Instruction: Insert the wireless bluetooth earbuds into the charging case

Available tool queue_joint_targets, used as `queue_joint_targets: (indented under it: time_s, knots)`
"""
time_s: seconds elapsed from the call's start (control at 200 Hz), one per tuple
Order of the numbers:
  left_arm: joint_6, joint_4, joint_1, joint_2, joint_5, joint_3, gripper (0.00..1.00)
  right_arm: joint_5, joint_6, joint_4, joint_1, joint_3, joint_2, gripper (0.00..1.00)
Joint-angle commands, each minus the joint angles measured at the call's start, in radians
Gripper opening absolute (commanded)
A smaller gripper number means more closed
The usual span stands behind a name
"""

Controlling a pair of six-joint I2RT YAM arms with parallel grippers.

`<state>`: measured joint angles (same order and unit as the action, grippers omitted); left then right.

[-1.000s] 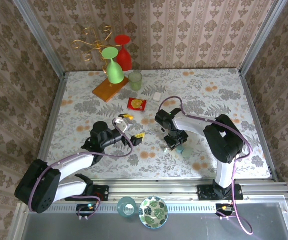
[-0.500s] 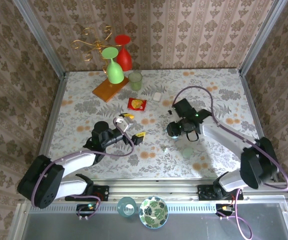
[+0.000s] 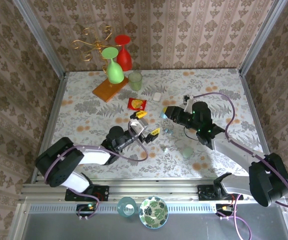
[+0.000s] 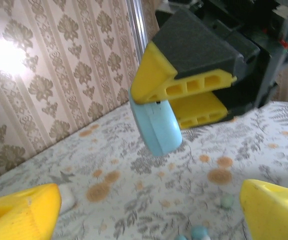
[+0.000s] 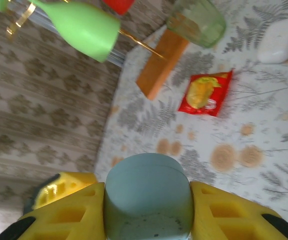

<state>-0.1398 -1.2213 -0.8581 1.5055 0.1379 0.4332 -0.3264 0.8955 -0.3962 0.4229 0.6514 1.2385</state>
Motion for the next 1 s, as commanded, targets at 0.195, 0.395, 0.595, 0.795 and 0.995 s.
queue_joint_targets:
  time_s: [0.195, 0.395, 0.595, 0.795, 0.995]
  knots:
    - [-0.040, -0.069, -0.035, 0.096, -0.079, 0.135, 0.76, -0.040, 0.227, -0.356, -0.006, -0.072, 0.015, 0.34]
    - [-0.031, -0.070, -0.035, 0.132, -0.090, 0.182, 0.66, -0.047, 0.228, -0.369, -0.006, -0.078, 0.021, 0.34]
    - [-0.026, -0.070, -0.035, 0.159, -0.078, 0.227, 0.55, -0.054, 0.230, -0.371, -0.005, -0.086, 0.029, 0.34]
    - [-0.024, -0.070, -0.033, 0.172, -0.058, 0.252, 0.43, -0.056, 0.219, -0.364, -0.006, -0.090, 0.036, 0.34]
    - [-0.024, -0.070, -0.028, 0.188, -0.043, 0.257, 0.27, -0.062, 0.215, -0.360, -0.007, -0.090, 0.030, 0.35]
